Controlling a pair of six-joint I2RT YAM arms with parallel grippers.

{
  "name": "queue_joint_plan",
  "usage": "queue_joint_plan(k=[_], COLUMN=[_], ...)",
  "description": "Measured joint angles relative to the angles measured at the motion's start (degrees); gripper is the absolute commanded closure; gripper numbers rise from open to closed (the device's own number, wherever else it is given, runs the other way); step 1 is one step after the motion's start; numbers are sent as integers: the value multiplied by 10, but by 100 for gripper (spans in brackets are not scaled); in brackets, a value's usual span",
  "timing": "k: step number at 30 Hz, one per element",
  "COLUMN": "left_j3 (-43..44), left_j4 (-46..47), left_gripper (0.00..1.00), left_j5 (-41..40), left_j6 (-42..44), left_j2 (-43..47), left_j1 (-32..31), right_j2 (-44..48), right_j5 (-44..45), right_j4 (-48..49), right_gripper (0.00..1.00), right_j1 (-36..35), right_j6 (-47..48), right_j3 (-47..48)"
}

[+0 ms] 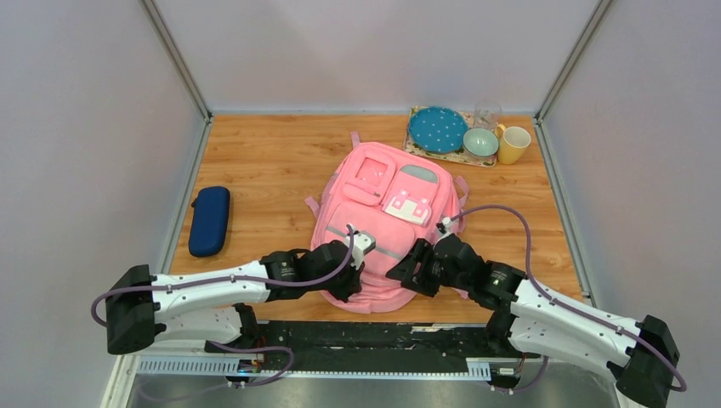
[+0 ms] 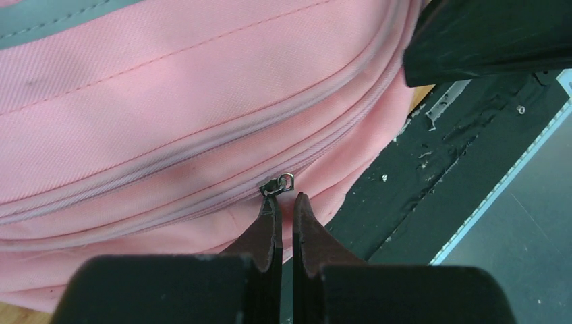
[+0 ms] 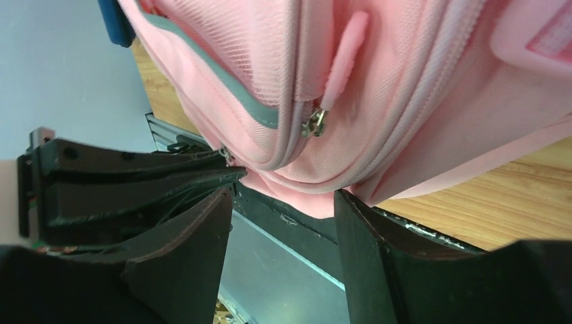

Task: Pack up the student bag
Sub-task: Unzip the student bag at the center of the board.

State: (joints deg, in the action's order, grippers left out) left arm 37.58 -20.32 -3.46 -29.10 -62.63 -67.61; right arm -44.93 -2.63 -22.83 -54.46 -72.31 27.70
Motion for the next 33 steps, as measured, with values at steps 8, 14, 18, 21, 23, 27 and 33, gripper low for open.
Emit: queue_joint_plan(k=[8,14,18,21,23,27,33], left_j3=[15,15,15,17,21,24,26], left_j4=[17,27,28,29,30,31,32], left_gripper=[100,100,100,100,100,100,100], left_j5=[4,4,2,2,3,2,0], left_j6=[5,7,8,8,8,8,11], left_j2=[-24,-24,-23,-23,-23,-22,-22], left_j1=[-20,-23,-23,-25,-26,-29,-29], right_j2=[-8,-7,-2,2,3,5,1], right_j5=[40,73,130,162,177,198,231], right_j4=[10,-5,-10,-10,-12,-14,-13], right_gripper=[45,47,46,46,46,56,100], right_j1=[-10,-23,-74,-101,-104,-108,-111], right_j6=[-44,-70,-104,-121,-130,-141,-145], right_j3=[-11,-11,-12,-16,-16,-16,-16])
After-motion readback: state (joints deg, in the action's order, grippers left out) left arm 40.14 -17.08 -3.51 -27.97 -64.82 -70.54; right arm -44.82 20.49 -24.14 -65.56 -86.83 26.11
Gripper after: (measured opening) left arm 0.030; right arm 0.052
